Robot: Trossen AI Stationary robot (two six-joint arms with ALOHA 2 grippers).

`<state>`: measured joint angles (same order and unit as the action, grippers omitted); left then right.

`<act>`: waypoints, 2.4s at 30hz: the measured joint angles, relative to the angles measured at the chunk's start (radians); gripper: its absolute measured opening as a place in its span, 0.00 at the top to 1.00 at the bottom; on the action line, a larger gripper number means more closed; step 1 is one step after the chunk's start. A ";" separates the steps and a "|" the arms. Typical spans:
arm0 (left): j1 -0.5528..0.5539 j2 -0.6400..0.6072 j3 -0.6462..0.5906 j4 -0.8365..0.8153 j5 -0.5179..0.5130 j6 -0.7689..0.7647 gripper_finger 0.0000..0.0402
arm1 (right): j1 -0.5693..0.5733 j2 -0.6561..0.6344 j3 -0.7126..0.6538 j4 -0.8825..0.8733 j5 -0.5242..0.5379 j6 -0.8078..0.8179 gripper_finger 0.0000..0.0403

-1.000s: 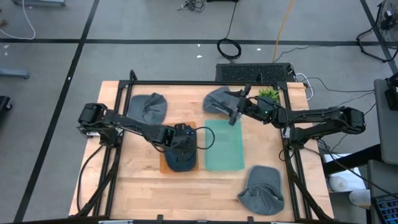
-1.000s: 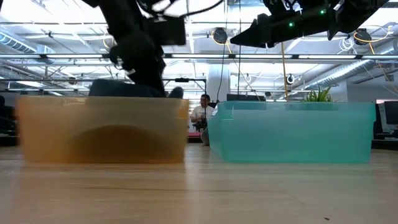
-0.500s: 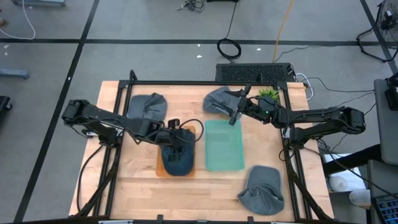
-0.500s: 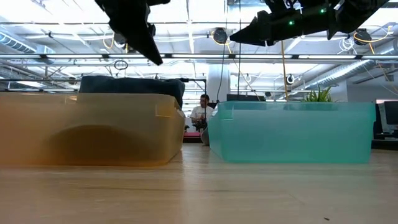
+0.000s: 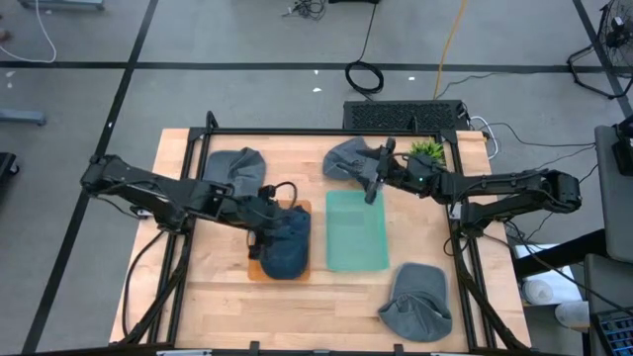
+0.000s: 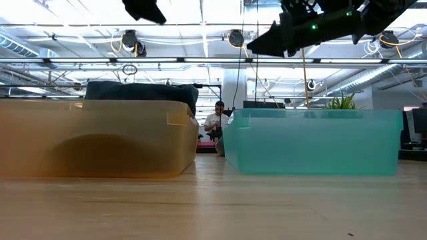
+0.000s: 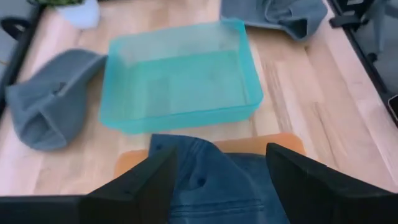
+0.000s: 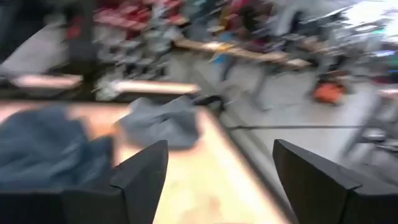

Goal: Pick & Place hat
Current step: Put the top right gray cap into the green bin

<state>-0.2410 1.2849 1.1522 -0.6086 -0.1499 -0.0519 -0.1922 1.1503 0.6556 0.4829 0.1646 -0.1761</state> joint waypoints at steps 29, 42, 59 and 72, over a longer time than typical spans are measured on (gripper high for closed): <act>-0.104 -0.432 -0.314 0.120 -0.212 -0.020 0.36 | 0.434 0.000 0.001 0.026 0.433 -0.248 0.11; -0.104 -0.547 -0.402 0.202 -0.304 -0.062 0.36 | 0.305 0.009 0.286 -0.491 0.436 -0.004 0.11; -0.104 -0.546 -0.402 0.195 -0.304 -0.065 0.36 | -0.011 0.012 0.502 -0.735 0.192 0.020 0.11; -0.104 -0.546 -0.402 0.218 -0.304 -0.062 0.36 | -0.228 0.160 0.503 -0.804 0.039 0.089 0.11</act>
<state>-0.3454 0.7391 0.7498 -0.3904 -0.4541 -0.1135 -0.4198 1.3107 1.1584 -0.3207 0.2039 -0.0869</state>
